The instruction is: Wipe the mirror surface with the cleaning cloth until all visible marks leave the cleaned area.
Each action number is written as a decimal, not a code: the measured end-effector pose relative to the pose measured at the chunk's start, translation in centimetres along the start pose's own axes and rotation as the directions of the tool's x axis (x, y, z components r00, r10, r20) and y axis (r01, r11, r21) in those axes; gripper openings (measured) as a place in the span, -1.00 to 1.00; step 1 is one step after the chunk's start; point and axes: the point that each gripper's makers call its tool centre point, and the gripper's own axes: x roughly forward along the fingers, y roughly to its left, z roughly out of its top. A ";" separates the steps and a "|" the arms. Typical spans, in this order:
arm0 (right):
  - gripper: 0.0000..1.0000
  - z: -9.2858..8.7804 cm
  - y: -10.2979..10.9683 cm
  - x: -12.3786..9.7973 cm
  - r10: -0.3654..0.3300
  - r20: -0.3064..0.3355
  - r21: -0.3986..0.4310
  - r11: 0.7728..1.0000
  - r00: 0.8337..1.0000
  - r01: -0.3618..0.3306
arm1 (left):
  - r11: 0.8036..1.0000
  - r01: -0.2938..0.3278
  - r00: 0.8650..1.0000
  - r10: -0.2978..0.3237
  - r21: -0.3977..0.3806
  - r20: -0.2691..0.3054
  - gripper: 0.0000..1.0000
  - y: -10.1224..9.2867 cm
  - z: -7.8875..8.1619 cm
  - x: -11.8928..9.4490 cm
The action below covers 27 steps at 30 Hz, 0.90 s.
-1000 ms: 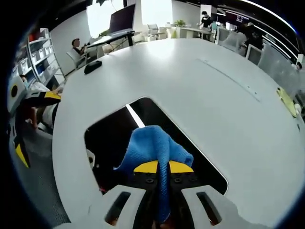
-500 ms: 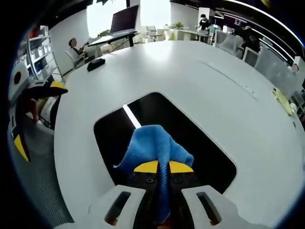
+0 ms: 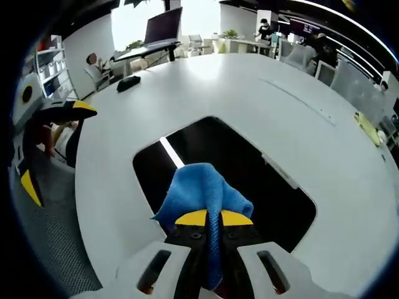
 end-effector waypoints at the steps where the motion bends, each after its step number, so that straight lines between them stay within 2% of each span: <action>1: -0.98 0.0 0.1 0.0 0.000 0.000 0.000 1.000 1.000 0.000 | 1.000 0.001 1.000 -0.001 0.000 -0.001 0.98 0.0 0.0 0.0; 27: -0.97 -1.5 2.5 -1.2 0.038 0.012 0.002 0.999 0.999 -0.038 | 1.000 0.000 1.000 0.000 0.004 -0.001 0.98 0.0 0.0 0.0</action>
